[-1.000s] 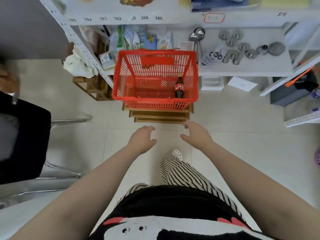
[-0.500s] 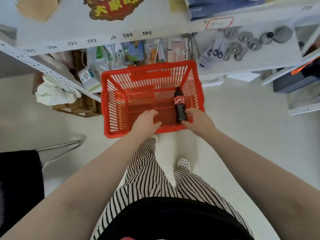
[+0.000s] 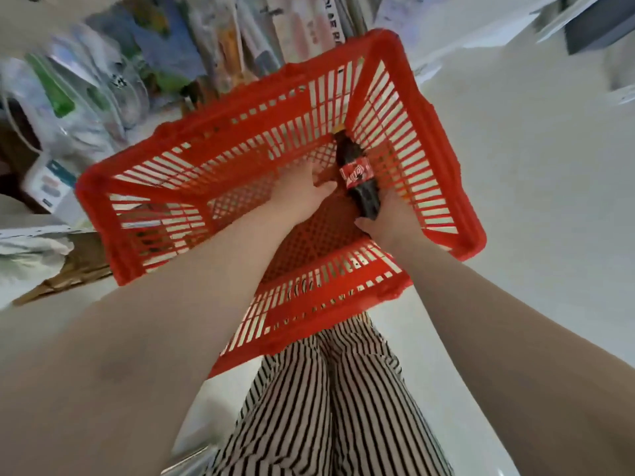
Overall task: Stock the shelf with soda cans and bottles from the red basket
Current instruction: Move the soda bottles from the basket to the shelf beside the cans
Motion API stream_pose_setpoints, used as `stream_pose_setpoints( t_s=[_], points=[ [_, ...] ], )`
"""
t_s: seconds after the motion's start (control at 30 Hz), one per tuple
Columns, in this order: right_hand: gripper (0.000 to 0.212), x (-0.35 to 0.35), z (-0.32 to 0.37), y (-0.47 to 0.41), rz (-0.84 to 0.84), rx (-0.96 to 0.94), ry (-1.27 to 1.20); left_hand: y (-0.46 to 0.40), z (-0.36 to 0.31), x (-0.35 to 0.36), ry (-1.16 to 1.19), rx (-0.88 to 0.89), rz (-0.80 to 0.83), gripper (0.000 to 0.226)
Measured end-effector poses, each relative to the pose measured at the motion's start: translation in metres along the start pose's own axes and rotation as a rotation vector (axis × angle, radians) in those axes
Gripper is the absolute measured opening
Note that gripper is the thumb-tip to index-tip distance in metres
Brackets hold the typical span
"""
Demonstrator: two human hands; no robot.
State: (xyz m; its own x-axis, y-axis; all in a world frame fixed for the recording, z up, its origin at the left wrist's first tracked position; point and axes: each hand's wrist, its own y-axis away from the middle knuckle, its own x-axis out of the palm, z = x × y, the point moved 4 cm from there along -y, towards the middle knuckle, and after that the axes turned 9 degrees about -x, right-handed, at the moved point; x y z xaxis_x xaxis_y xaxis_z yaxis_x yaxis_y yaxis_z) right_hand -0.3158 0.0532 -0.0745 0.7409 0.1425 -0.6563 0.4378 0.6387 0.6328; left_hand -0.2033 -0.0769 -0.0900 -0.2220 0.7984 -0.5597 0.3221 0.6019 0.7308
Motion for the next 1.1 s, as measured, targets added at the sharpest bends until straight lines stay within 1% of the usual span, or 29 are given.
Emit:
stream_pose_setpoints(
  t_s=[0.13,0.27,0.33,0.4,0.47,0.57,0.67,0.8,0.93,1.0,1.1],
  points=[
    [0.065,0.027,-0.01,-0.035,-0.01,0.146,-0.041,-0.047,0.002,0.02,0.033,0.0,-0.001,0.053],
    [0.062,0.041,-0.015,-0.055,-0.096,0.258,-0.014,-0.079,0.0,0.038,0.169,-0.037,0.045,0.05],
    [0.059,0.046,-0.014,-0.06,-0.159,0.306,0.033,-0.092,-0.005,0.045,0.248,-0.053,0.069,0.049],
    [0.057,0.052,-0.011,-0.062,-0.195,0.328,0.142,-0.102,-0.009,0.048,0.344,-0.093,0.067,0.049],
    [0.058,0.057,-0.009,-0.065,-0.191,0.317,0.236,-0.109,-0.012,0.05,0.412,-0.133,0.061,0.048],
    [0.059,0.063,-0.014,-0.071,-0.117,0.28,0.261,-0.114,-0.016,0.052,0.435,-0.139,0.082,0.046],
    [0.058,0.066,-0.018,-0.074,-0.06,0.267,0.194,-0.115,-0.016,0.054,0.458,-0.138,0.102,0.043],
    [0.068,0.063,-0.017,-0.069,0.0,0.248,0.102,-0.108,-0.011,0.052,0.529,-0.187,0.145,0.045],
    [0.068,0.052,-0.001,-0.047,-0.002,0.144,0.098,-0.087,0.003,0.039,0.675,-0.263,0.177,0.052],
    [0.067,0.04,0.012,-0.028,-0.012,0.079,0.081,-0.069,0.006,0.026,0.768,-0.275,0.191,0.053],
    [0.065,0.014,0.033,0.002,-0.006,0.013,0.002,-0.037,0.004,0.0,0.893,-0.268,0.164,0.052]
  ],
)
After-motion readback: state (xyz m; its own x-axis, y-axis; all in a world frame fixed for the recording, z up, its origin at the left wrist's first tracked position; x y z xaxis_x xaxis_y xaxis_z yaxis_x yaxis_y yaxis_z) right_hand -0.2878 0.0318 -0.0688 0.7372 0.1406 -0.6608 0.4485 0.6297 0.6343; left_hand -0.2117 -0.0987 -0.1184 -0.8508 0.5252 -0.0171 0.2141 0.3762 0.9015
